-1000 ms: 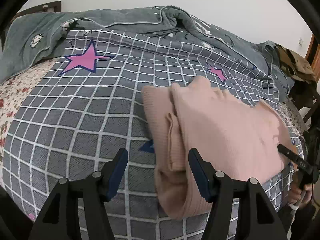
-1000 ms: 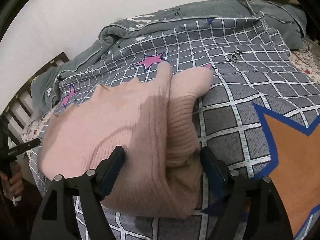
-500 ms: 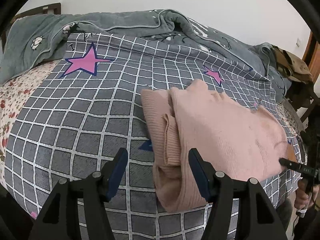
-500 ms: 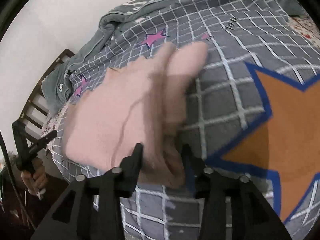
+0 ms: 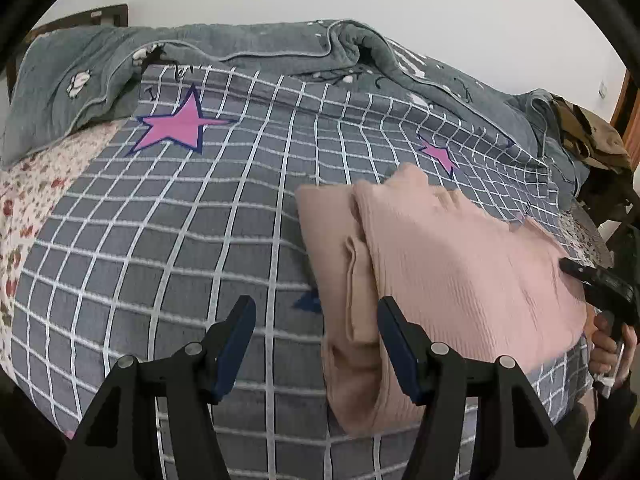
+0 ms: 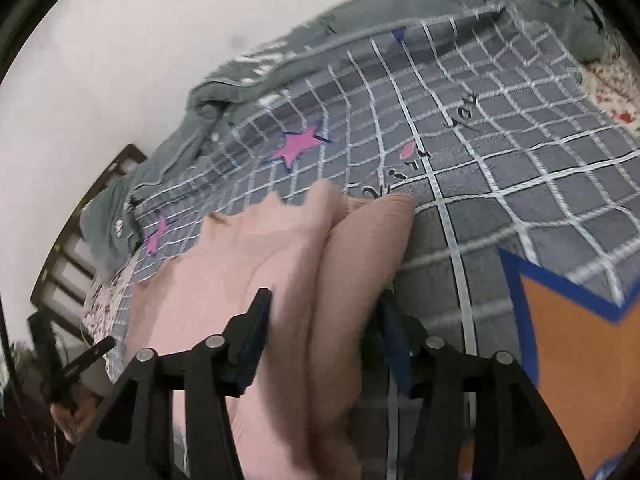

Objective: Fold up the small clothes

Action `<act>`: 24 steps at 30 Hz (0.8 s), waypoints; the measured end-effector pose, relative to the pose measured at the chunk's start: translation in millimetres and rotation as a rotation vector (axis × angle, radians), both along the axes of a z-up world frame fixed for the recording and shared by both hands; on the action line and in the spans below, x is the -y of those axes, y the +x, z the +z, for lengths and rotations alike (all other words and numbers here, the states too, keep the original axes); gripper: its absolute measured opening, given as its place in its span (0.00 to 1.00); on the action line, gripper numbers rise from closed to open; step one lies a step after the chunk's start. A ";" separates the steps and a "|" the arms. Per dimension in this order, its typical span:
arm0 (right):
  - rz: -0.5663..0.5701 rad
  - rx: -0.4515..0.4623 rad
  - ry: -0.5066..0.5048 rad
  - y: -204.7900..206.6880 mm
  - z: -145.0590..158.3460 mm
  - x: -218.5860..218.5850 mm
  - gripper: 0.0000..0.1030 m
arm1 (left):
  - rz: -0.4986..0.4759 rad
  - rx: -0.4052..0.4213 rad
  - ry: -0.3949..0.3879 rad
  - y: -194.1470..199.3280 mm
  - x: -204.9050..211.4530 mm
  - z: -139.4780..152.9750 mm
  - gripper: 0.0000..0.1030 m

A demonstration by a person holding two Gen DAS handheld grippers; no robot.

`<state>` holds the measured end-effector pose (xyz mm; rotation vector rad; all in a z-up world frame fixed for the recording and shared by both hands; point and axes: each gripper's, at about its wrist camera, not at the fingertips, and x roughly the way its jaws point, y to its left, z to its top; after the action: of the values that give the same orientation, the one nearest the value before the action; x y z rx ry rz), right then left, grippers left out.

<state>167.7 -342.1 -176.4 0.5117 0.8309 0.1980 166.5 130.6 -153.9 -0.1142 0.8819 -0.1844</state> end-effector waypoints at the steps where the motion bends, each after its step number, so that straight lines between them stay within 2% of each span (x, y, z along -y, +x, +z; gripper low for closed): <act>1: 0.004 -0.014 0.002 6.7 -3.8 0.5 0.54 | 0.004 0.006 0.009 4.2 1.4 0.8 0.59; 4: 0.023 -0.041 -0.030 29.5 -9.6 -2.9 0.51 | 0.019 0.020 0.026 16.7 4.5 4.0 0.59; 6: 0.070 -0.008 -0.095 38.2 -3.5 -11.8 0.18 | 0.031 0.030 0.012 26.0 4.6 7.6 0.59; 8: 0.112 0.071 -0.181 36.6 9.4 -21.6 0.16 | 0.040 0.041 -0.005 32.3 3.9 10.6 0.59; 9: 0.133 0.155 -0.208 29.7 21.0 -24.3 0.15 | 0.045 0.047 -0.012 34.8 3.5 12.0 0.59; 11: 0.159 0.276 -0.186 16.5 33.7 -22.7 0.15 | 0.051 0.047 -0.021 40.6 3.3 12.5 0.59; 12: 0.152 0.275 -0.206 17.1 31.8 -22.5 0.15 | 0.050 0.043 -0.025 42.6 4.1 11.8 0.59; 14: 0.145 0.170 -0.290 31.9 14.3 -27.0 0.16 | 0.043 0.028 -0.027 47.7 6.5 8.1 0.59; 15: 0.145 0.079 -0.326 43.7 -2.2 -28.9 0.21 | 0.042 0.021 -0.022 48.6 8.3 6.0 0.59; 16: 0.143 0.040 -0.333 48.4 -8.7 -28.7 0.24 | 0.039 0.016 -0.020 48.9 9.6 4.3 0.59; 17: 0.129 0.022 -0.319 49.6 -11.4 -25.6 0.30 | 0.033 0.010 -0.019 48.4 11.4 2.3 0.59; 18: 0.112 0.029 -0.304 47.2 -8.9 -21.6 0.41 | 0.022 0.004 -0.019 47.0 12.8 0.0 0.59; 19: 0.084 0.033 -0.293 43.2 -4.1 -16.6 0.45 | 0.015 0.000 -0.019 45.7 13.8 -1.5 0.59; 24: 0.023 0.049 -0.262 15.3 13.3 -5.6 0.46 | -0.016 -0.020 -0.021 35.4 16.7 -9.9 0.59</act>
<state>183.0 -336.5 -163.1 0.2507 0.8009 0.1197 201.9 113.9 -163.8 -0.1289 0.9012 -0.2083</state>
